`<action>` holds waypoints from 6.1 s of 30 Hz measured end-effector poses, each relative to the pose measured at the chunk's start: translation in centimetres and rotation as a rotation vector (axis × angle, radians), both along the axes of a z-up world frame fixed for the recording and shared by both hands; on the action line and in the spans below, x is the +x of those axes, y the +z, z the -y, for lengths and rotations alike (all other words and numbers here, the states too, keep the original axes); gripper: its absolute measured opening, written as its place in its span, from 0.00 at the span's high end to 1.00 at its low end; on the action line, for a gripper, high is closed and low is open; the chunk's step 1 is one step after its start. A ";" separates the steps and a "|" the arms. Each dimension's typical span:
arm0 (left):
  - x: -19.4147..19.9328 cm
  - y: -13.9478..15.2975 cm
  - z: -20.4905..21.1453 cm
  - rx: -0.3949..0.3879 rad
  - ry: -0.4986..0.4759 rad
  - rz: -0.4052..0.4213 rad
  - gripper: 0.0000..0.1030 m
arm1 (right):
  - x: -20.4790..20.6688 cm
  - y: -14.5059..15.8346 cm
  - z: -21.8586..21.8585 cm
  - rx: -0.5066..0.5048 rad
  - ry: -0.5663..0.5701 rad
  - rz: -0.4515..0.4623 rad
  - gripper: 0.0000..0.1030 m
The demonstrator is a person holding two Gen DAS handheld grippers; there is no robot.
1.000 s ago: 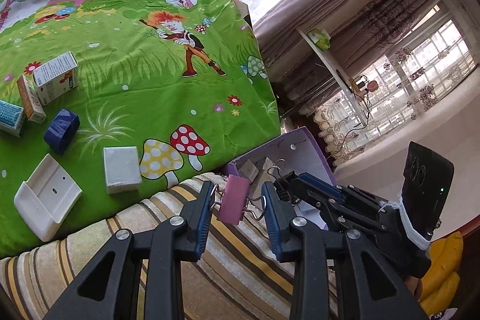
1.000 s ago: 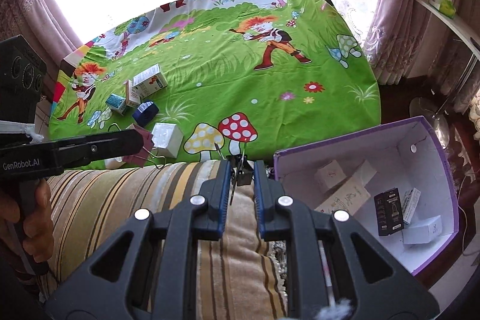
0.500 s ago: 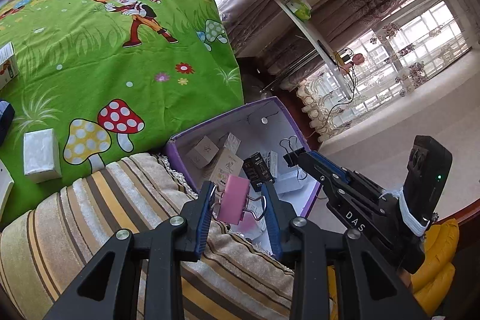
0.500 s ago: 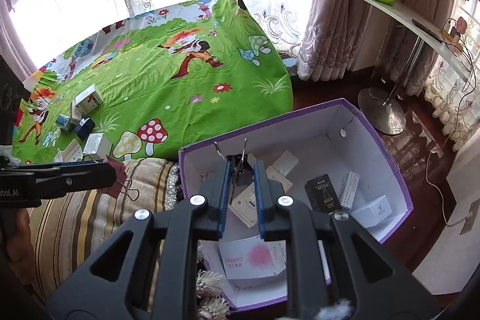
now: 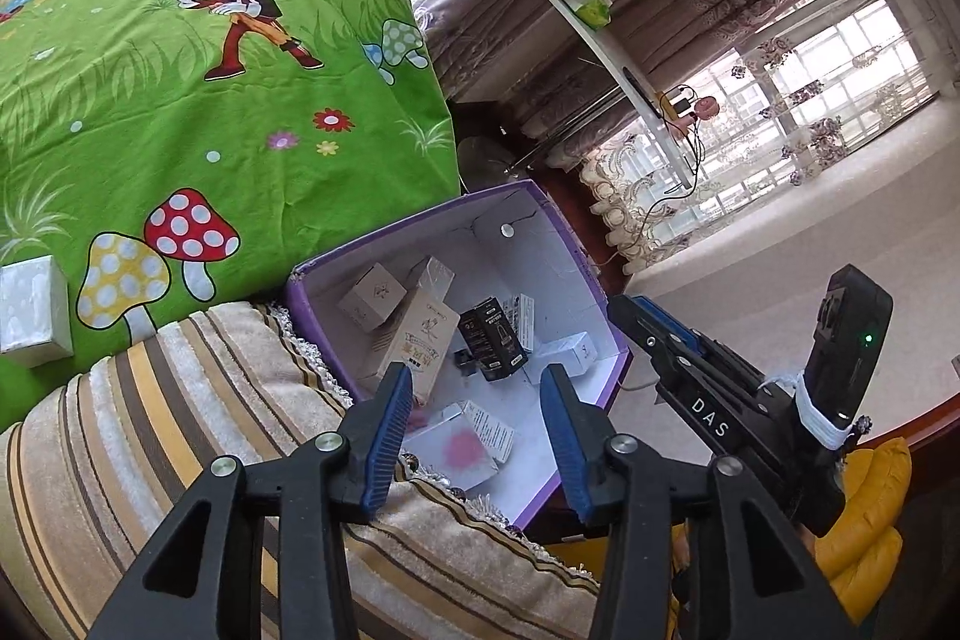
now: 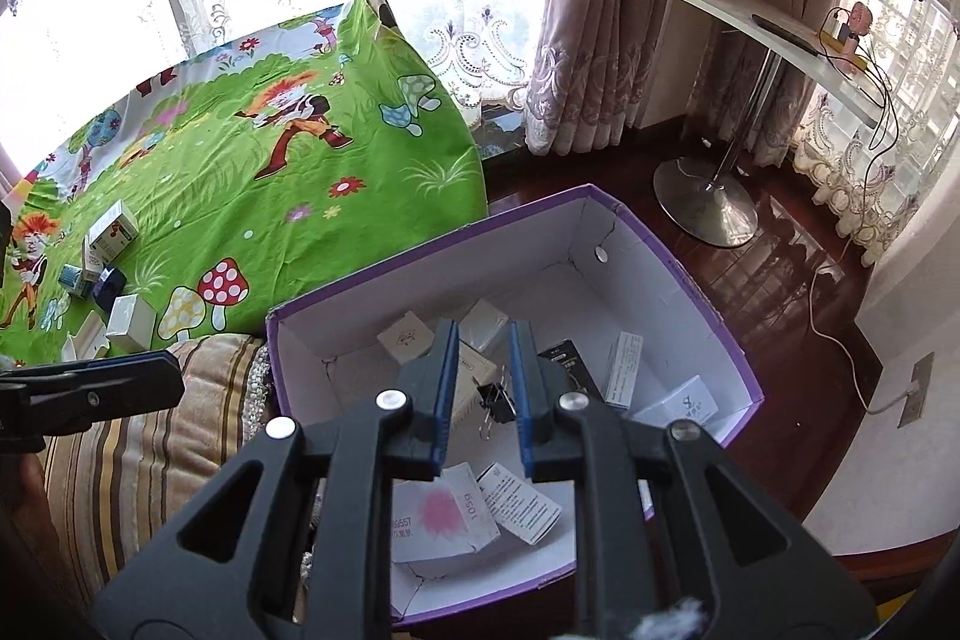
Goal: Organize rigid objects
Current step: 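Move both open tools back toward the items on the bed, then grasp the teal-printed box with left tool while right tool grasps the white cube box, then carry both held boxes over the purple-rimmed storage box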
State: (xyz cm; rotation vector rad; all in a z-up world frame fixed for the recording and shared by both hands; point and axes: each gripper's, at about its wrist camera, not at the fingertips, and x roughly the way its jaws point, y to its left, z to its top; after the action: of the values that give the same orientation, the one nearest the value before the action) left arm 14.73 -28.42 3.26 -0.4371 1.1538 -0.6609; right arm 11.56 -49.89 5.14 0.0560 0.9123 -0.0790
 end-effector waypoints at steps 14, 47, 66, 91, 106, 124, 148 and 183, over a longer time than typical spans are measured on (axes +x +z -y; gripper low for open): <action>-0.2 1.1 -2.7 0.014 0.057 0.053 0.52 | 0.2 0.9 -2.9 0.010 0.067 0.021 0.41; 2.0 1.7 -26.1 0.090 0.547 0.091 0.39 | 3.7 1.0 -20.6 0.056 0.411 -0.046 0.28; 4.5 -2.6 -33.2 0.317 0.581 0.038 0.31 | 5.9 -3.0 -28.2 0.074 0.487 -0.175 0.27; 8.6 -7.6 -30.5 0.601 0.357 0.055 0.19 | 9.0 -9.1 -30.8 -0.015 0.494 -0.304 0.31; 8.4 -7.7 -29.9 0.625 0.452 -0.021 0.17 | 9.6 -9.7 -30.9 -0.029 0.488 -0.295 0.31; 8.5 -7.5 -30.4 0.614 0.424 0.013 0.26 | 9.2 -9.4 -30.7 -0.014 0.494 -0.279 0.57; 1.5 1.0 -22.8 0.410 0.429 0.159 0.26 | 6.1 -3.7 -26.1 0.034 0.450 -0.115 0.57; -2.3 3.6 -6.3 0.305 0.130 0.230 0.26 | -0.6 0.7 -9.2 -0.023 0.208 0.013 0.57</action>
State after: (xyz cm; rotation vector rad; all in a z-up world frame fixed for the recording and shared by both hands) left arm 12.46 -22.17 6.83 -0.1694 0.9774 -0.4007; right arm 10.94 -40.70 5.87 -0.0599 0.8996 0.1044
